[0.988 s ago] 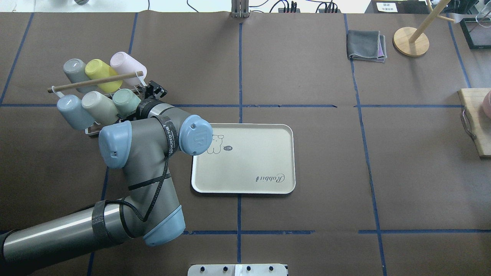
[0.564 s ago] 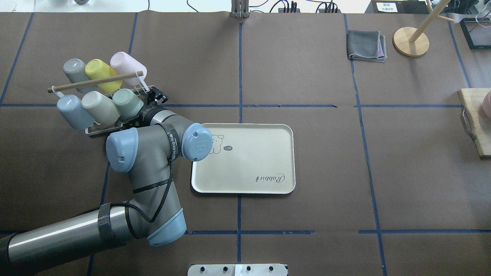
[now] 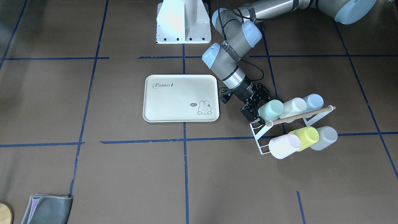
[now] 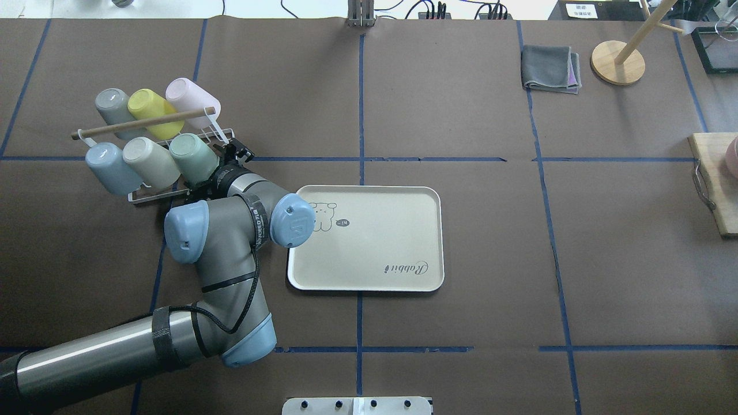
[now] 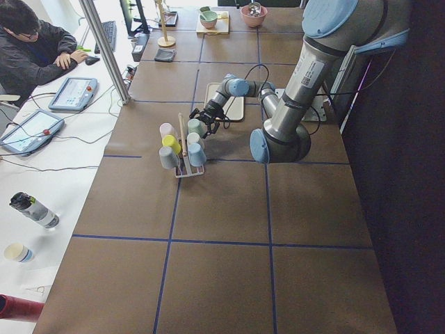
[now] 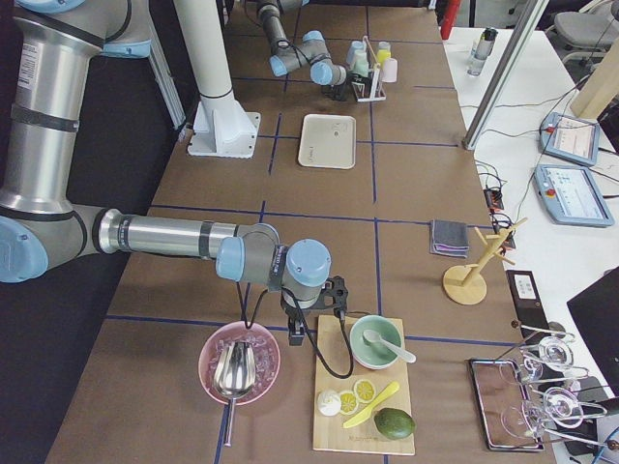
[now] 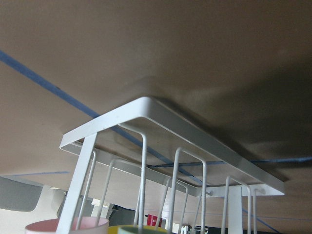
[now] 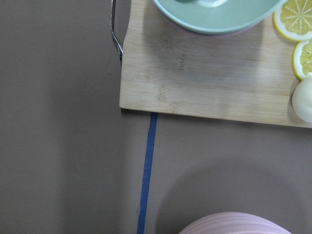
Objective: Pick up and place green cup on tray
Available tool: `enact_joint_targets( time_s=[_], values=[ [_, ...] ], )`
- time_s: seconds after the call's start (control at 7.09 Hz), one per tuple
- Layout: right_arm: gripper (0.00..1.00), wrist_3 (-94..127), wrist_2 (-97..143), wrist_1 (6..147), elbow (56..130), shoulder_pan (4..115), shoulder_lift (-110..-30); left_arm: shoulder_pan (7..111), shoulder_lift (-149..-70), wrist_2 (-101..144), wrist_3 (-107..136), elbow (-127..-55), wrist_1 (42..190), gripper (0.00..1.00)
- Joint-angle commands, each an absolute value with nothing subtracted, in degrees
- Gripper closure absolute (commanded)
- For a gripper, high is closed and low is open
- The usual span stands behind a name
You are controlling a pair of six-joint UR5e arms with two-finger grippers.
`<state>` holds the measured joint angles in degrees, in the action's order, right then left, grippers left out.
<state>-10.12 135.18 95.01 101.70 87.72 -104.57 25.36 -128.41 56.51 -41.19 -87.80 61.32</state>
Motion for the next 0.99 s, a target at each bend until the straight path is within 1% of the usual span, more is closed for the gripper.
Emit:
enact_joint_targets(
  time_s=[0.0, 0.14, 0.28, 0.56, 0.85],
  values=[
    [0.00, -10.11, 135.18, 95.01, 101.78, 87.71, -104.50, 25.57, -128.67, 56.43, -41.57, -87.54, 62.05, 0.01],
    [0.00, -10.19, 135.18, 95.01, 101.69, 87.71, -104.59, 25.92, -129.19, 56.43, -41.66, -88.24, 61.70, 0.15],
    [0.00, -10.20, 135.18, 95.01, 101.69, 87.71, -104.59, 26.80, -129.37, 56.51, -41.75, -88.59, 61.70, 0.32],
    [0.00, -10.19, 135.09, 95.01, 101.60, 87.71, -104.50, 27.16, -129.11, 56.60, -41.84, -89.73, 61.79, 0.33],
    [0.00, -10.20, 135.09, 95.01, 101.60, 87.71, -104.50, 27.25, -129.02, 56.69, -41.92, -90.53, 61.70, 0.40]
  ],
)
